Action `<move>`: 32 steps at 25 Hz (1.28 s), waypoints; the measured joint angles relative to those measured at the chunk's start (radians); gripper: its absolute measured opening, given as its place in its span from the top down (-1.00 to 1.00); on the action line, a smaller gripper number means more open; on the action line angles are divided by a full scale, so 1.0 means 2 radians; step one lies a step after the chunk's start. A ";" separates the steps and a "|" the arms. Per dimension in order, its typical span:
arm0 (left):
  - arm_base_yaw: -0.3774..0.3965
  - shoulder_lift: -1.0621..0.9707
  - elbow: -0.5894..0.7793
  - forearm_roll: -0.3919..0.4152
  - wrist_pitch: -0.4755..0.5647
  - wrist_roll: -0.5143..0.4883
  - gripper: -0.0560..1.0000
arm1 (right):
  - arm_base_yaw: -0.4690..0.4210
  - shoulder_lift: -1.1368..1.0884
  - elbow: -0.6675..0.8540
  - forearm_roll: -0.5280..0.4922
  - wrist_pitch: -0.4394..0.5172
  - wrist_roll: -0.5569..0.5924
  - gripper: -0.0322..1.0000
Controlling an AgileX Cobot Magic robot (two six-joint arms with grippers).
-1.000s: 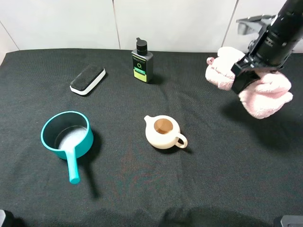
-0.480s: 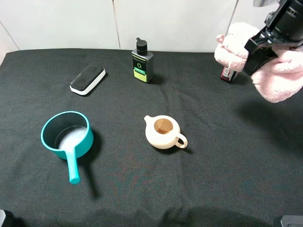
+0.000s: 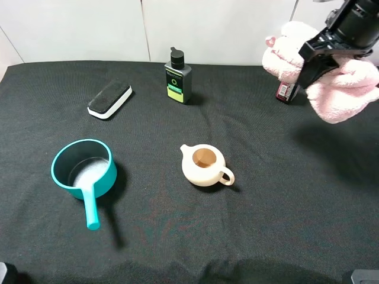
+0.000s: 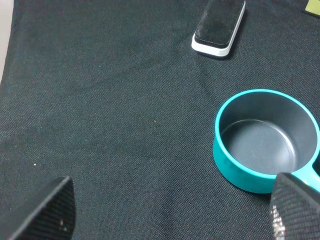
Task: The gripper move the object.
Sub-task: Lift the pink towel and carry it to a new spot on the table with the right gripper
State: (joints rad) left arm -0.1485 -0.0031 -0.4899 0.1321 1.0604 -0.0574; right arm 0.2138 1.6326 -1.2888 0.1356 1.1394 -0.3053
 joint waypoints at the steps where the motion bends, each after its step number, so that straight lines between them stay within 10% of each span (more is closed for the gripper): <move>1: 0.000 0.000 0.000 0.000 0.000 0.000 -0.66 | 0.005 0.003 0.000 0.000 -0.004 0.000 0.16; 32: 0.000 0.000 0.000 0.001 0.000 0.000 -0.66 | 0.138 0.190 -0.122 0.014 -0.028 0.003 0.16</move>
State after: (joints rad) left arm -0.1485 -0.0031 -0.4899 0.1342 1.0604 -0.0574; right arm 0.4903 2.0126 -1.5338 0.1636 1.0829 -0.2989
